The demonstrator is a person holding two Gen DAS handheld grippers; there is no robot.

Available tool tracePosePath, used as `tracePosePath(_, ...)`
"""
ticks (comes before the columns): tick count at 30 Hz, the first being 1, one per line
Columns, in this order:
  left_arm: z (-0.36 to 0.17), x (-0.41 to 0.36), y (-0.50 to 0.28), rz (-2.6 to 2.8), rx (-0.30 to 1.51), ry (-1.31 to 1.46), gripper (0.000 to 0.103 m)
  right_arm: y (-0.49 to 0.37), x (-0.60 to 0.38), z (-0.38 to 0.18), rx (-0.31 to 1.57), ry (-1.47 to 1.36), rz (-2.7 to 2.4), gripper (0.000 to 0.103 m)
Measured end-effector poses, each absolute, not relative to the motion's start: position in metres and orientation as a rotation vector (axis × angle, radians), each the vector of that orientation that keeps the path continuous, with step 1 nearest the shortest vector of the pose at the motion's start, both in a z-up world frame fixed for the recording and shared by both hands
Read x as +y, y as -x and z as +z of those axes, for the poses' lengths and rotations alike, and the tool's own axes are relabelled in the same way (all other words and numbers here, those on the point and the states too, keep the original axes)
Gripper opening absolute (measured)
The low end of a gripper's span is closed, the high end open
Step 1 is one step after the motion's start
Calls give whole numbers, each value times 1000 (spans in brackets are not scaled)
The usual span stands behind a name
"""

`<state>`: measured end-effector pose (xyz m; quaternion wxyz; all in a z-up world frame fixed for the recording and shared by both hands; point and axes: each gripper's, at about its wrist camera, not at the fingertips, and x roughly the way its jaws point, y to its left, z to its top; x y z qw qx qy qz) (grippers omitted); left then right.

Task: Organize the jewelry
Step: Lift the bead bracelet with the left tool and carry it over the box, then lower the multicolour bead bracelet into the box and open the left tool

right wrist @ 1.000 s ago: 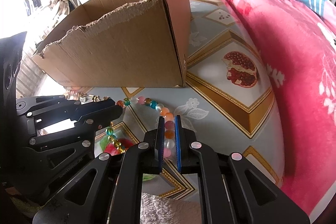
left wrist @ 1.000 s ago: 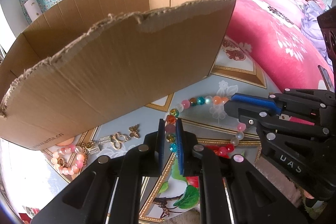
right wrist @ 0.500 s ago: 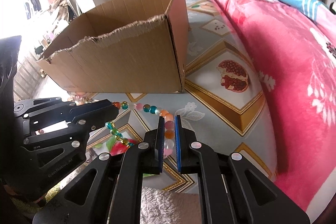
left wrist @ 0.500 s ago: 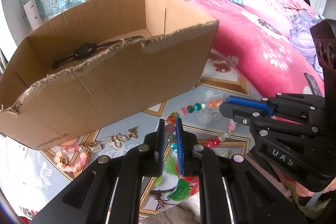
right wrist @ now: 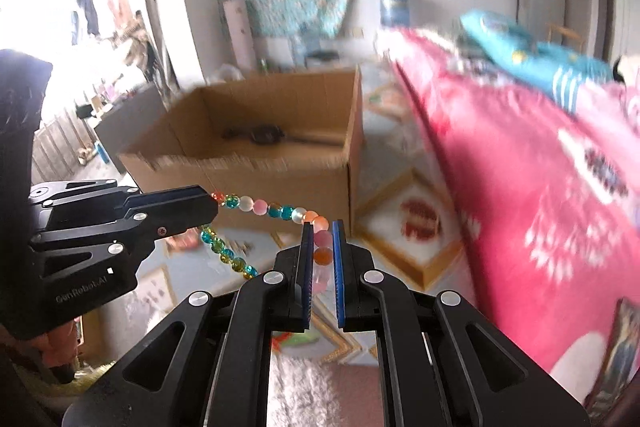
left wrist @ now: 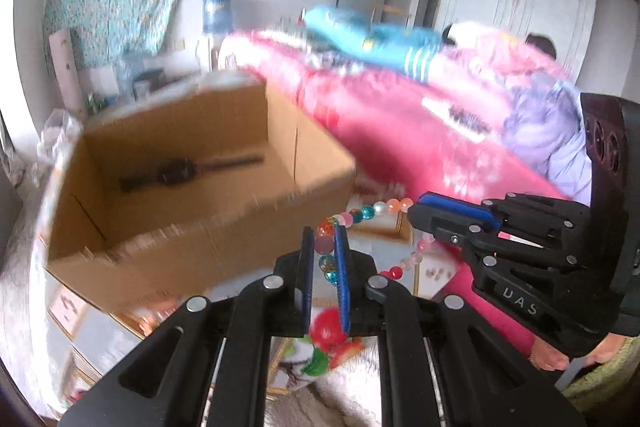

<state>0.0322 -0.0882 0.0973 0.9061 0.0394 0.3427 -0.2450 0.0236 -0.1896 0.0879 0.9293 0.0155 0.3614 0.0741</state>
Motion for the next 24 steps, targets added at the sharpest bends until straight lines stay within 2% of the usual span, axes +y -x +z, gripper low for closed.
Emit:
tracePosePath(5,144,-72,-46,-494,606,-79,10,-58,-178,132,628,48,226,7)
tracePosePath(9,162,-50,-80,-444,605,-63,10,-114,-169,144,688,26,339,7)
tracePosePath(14,150,-18,-124,-365,693,-53,10,-187,-136,117,878,35,444,7)
tracePosePath(19,114,11,-160,-296,847,-62,10,-246,-99,64,1165,-24,549,7)
tracePosePath(24,76,33,-186,-213,973,-90,10,-287,-68,23,1350,-83,590,7)
